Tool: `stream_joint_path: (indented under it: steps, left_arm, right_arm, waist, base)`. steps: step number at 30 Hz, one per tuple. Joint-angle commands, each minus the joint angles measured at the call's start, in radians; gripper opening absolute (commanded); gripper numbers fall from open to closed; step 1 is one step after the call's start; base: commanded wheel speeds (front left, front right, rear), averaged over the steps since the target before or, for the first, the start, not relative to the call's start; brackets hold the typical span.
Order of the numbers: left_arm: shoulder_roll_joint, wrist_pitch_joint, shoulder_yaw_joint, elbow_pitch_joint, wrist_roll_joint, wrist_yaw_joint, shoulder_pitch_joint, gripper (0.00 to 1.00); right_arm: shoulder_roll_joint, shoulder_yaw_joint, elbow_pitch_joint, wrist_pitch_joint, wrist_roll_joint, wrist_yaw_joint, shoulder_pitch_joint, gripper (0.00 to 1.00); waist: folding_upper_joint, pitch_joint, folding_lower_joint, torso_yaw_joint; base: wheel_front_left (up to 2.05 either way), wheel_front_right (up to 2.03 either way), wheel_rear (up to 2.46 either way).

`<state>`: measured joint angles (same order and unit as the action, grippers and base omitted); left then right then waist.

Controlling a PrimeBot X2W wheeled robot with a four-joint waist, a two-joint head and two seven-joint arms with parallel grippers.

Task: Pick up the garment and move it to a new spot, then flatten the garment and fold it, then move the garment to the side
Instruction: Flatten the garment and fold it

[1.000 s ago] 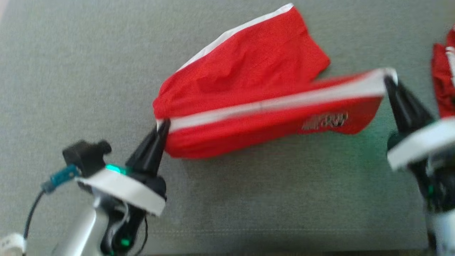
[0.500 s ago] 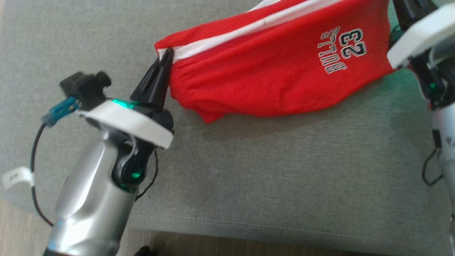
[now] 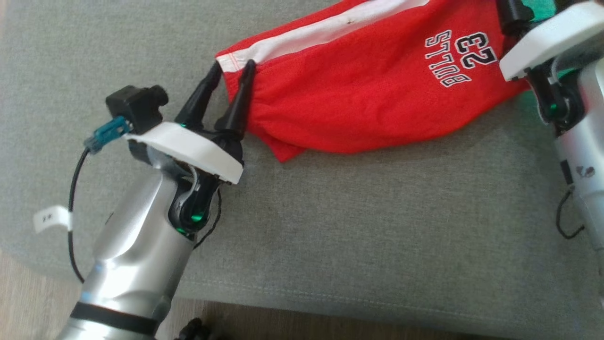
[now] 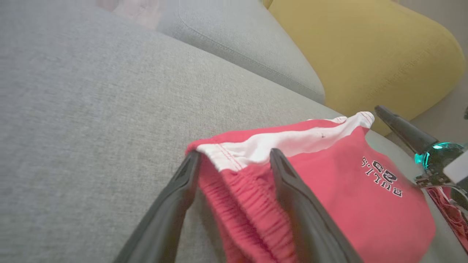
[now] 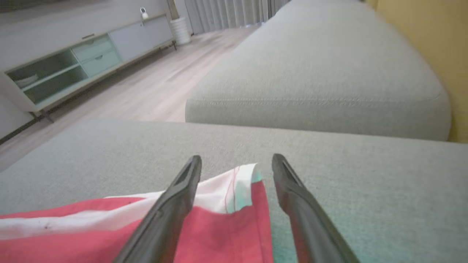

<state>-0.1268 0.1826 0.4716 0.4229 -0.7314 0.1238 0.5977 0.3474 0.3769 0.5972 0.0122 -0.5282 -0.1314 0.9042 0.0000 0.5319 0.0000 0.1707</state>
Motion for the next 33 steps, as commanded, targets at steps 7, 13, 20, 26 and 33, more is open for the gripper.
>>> stream_joint_path:
  steps: [7, 13, 20, 26, 33]
  left_arm:
    - [-0.066, 0.077, -0.101, -0.091, 0.140, -0.116, -0.069, 1.00]
    - [-0.074, 0.079, -0.208, -0.272, 0.268, -0.184, -0.166, 1.00]
    - [-0.088, 0.079, -0.239, -0.345, 0.343, -0.188, -0.246, 1.00]
    - [-0.084, 0.079, -0.251, -0.354, 0.363, -0.188, -0.317, 1.00]
    - [-0.073, 0.079, -0.266, -0.352, 0.382, -0.187, -0.359, 1.00]
  right_arm:
    - [-0.031, -0.087, -0.049, 0.204, 0.113, 0.001, -0.134, 1.00]
    - [-0.106, -0.219, -0.202, 0.227, 0.246, 0.001, -0.287, 1.00]
    - [-0.192, -0.307, -0.434, 0.146, 0.342, 0.001, -0.513, 1.00]
    - [-0.236, -0.331, -0.578, 0.081, 0.371, 0.001, -0.671, 1.00]
    - [-0.254, -0.340, -0.660, 0.033, 0.381, 0.001, -0.748, 1.00]
  waist:
    - [0.0000, -0.063, 0.0000, -0.051]
    - [0.0000, -0.117, 0.0000, -0.105]
    - [0.0000, -0.170, 0.0000, -0.152]
    - [0.0000, -0.196, 0.0000, -0.177]
    - [0.0000, -0.208, 0.0000, -0.186]
  base:
    - [0.00, 0.00, 0.00]
    - [0.00, 0.00, 0.00]
    - [0.00, 0.00, 0.00]
    - [0.00, 0.00, 0.00]
    - [0.00, 0.00, 0.00]
